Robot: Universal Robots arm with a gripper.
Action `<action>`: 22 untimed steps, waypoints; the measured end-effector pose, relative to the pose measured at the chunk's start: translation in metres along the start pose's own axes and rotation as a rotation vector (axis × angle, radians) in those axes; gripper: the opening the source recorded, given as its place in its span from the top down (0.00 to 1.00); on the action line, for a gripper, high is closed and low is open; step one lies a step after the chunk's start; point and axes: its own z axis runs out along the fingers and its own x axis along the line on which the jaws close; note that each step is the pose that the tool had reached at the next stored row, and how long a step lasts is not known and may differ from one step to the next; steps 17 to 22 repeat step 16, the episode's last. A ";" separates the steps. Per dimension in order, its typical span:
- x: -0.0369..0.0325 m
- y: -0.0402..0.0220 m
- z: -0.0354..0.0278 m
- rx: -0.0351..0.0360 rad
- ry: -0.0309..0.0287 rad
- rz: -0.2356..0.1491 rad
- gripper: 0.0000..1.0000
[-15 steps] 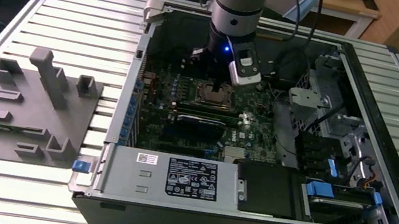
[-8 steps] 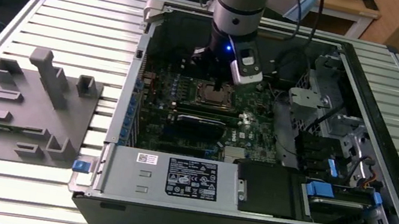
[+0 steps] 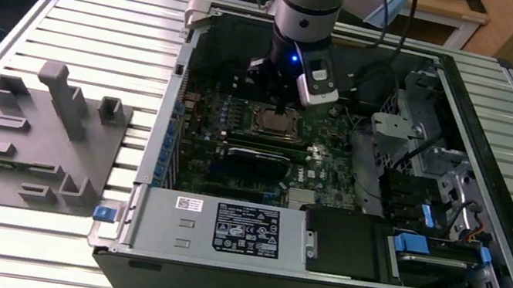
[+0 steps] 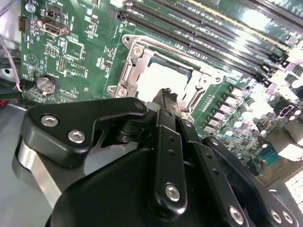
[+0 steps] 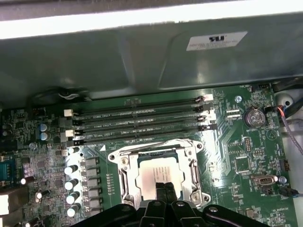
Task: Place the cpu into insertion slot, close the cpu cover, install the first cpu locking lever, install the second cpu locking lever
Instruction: 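Install the second cpu locking lever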
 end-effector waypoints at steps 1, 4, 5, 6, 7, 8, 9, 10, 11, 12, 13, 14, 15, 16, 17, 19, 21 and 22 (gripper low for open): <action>0.0000 0.0002 0.0000 -0.0001 0.0000 0.000 0.89; 0.0000 0.0003 0.0001 0.0058 -0.0008 0.000 0.89; 0.0000 0.0003 0.0001 0.0062 -0.0008 -0.001 0.89; 0.0000 0.0003 -0.0002 0.0065 -0.0008 -0.001 0.89; 0.0000 0.0003 -0.0008 0.0068 -0.0007 -0.001 0.89; -0.0001 0.0005 -0.0015 0.0065 -0.0008 0.000 0.89; -0.0001 0.0005 -0.0020 0.0065 -0.0009 0.000 0.89; -0.0001 0.0005 -0.0020 0.0063 -0.0009 0.000 0.89; -0.0001 0.0006 -0.0020 0.0062 -0.0010 0.000 0.89; -0.0001 0.0006 -0.0020 0.0060 -0.0010 0.000 0.89; -0.0002 0.0007 -0.0033 0.0064 -0.0009 0.000 0.89; -0.0002 0.0008 -0.0045 0.0063 -0.0009 0.000 0.89; -0.0003 0.0008 -0.0045 0.0063 -0.0009 0.000 0.89; -0.0002 0.0008 -0.0046 0.0064 -0.0009 0.000 0.89; -0.0002 0.0008 -0.0046 0.0064 -0.0009 0.000 0.89; -0.0002 0.0008 -0.0046 0.0064 -0.0009 0.000 0.89; -0.0002 0.0008 -0.0046 0.0064 -0.0009 0.000 0.89; -0.0002 0.0008 -0.0046 0.0064 -0.0009 0.000 0.89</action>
